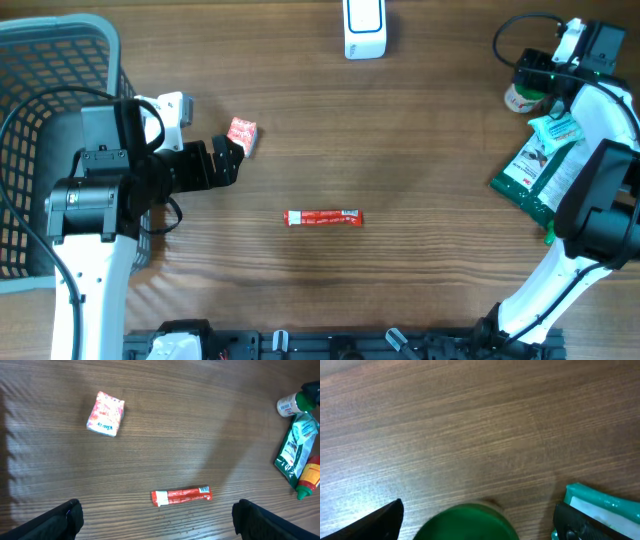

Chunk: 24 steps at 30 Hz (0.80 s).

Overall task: Scan the item barcode
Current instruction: 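Carry the jar right and lower it beside the packets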

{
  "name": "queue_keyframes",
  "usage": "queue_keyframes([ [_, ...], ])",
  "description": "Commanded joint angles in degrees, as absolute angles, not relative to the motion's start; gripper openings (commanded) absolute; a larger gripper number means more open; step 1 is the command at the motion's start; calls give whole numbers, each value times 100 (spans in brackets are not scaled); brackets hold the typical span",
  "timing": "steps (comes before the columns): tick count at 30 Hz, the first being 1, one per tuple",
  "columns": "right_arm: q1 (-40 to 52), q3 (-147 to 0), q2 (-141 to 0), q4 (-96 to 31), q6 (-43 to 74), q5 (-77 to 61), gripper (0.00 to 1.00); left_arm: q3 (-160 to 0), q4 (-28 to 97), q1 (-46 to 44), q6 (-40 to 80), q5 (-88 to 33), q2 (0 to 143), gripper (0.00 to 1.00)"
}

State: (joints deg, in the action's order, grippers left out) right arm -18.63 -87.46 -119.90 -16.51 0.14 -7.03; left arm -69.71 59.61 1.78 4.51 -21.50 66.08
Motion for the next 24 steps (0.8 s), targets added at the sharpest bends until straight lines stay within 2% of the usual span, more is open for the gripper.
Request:
queue_keyframes([
  [1,-1870,-8897,-11153,-1212,1,-1140,97,-7013,5951,178,322,-2239,6600,100],
  [5,-1850,-8897,-10051,-1122,-54,-2633,96,-7013,5951,178,322,-2239,6600,100],
  [8,-1691,-8897,-9511,-1841,-878,-4270,94,-7013,5951,178,322,-2239,6600,100],
  [10,-1387,-8895,-9393,-2880,-1876,-4993,94,-7013,5951,178,322,-2241,6600,100],
  [13,-827,-8825,-9452,-4289,-3131,-5146,93,-7013,5951,178,322,-2241,6600,100],
  [16,-239,-8646,-9494,-5035,-3920,-5146,93,-7013,5951,178,322,-2241,6600,100],
  [20,604,-8117,-9504,-4993,-3776,-5076,93,-7013,5951,178,322,-2239,6600,100],
  [24,1243,-7513,-9542,-4676,-2571,-4150,92,-7013,5951,178,322,-2239,6600,100],
])
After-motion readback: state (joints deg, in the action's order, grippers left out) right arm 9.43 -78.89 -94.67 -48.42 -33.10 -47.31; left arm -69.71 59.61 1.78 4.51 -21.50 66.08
